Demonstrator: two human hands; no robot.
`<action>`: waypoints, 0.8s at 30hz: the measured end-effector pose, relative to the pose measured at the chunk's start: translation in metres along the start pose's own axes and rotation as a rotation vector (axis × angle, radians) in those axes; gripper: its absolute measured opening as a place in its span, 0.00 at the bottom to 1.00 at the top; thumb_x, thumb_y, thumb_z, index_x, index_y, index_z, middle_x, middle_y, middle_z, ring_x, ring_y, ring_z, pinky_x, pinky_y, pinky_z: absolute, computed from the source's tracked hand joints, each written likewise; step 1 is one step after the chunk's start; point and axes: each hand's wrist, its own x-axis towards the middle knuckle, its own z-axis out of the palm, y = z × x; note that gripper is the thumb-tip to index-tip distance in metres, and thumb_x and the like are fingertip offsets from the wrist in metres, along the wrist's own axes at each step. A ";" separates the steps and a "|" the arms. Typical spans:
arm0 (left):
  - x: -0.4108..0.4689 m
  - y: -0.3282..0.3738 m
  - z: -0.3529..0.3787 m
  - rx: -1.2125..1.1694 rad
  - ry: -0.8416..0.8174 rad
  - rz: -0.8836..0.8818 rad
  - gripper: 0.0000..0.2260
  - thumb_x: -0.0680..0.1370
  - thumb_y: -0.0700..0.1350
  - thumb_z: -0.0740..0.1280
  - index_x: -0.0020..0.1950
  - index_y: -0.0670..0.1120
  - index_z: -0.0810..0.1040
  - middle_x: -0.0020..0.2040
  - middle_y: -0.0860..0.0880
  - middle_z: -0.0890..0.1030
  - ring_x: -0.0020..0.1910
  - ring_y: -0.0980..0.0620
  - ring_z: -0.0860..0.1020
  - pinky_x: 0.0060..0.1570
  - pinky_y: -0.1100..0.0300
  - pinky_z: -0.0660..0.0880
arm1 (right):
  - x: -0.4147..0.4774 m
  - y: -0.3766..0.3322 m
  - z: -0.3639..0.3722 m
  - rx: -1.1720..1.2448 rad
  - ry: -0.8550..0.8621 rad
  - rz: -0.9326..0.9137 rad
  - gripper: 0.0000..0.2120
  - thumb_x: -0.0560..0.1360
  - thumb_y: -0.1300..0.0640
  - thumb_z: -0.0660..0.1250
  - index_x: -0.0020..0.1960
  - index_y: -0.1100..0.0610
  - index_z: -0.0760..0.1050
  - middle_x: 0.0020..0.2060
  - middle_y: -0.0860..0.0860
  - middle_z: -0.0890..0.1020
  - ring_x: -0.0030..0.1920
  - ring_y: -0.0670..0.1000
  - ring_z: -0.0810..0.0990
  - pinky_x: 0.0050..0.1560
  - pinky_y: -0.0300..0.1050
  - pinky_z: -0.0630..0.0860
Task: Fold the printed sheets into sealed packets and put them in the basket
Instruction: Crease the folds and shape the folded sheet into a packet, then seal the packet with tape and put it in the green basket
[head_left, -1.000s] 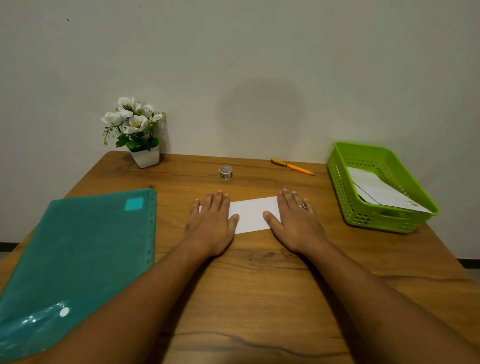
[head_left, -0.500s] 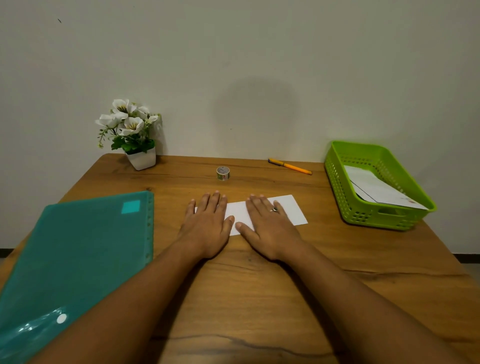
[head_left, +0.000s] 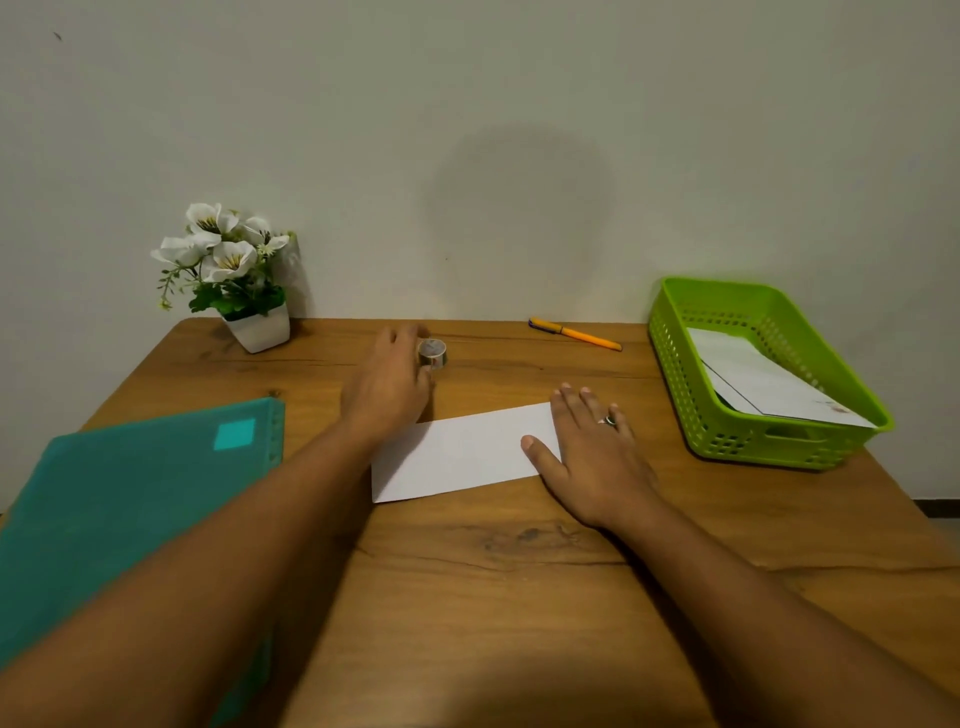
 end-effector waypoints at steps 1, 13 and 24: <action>0.008 0.000 0.002 0.033 -0.013 -0.007 0.18 0.83 0.49 0.65 0.73 0.54 0.68 0.68 0.49 0.73 0.63 0.47 0.75 0.53 0.47 0.78 | 0.000 0.000 0.001 -0.001 0.003 0.000 0.39 0.82 0.31 0.40 0.85 0.54 0.46 0.85 0.51 0.49 0.84 0.52 0.45 0.82 0.57 0.45; -0.020 0.023 -0.001 -0.194 -0.012 0.094 0.04 0.81 0.50 0.67 0.50 0.55 0.82 0.54 0.55 0.81 0.48 0.55 0.78 0.46 0.51 0.79 | 0.000 -0.001 -0.003 0.035 0.011 0.006 0.38 0.83 0.32 0.43 0.85 0.54 0.48 0.84 0.51 0.50 0.84 0.52 0.47 0.82 0.57 0.45; -0.112 0.017 0.012 -0.389 0.015 0.167 0.09 0.77 0.58 0.71 0.44 0.54 0.81 0.44 0.58 0.81 0.46 0.58 0.78 0.44 0.51 0.77 | -0.019 -0.009 -0.011 0.116 0.227 -0.063 0.24 0.83 0.41 0.58 0.71 0.55 0.72 0.72 0.53 0.75 0.79 0.57 0.65 0.75 0.56 0.62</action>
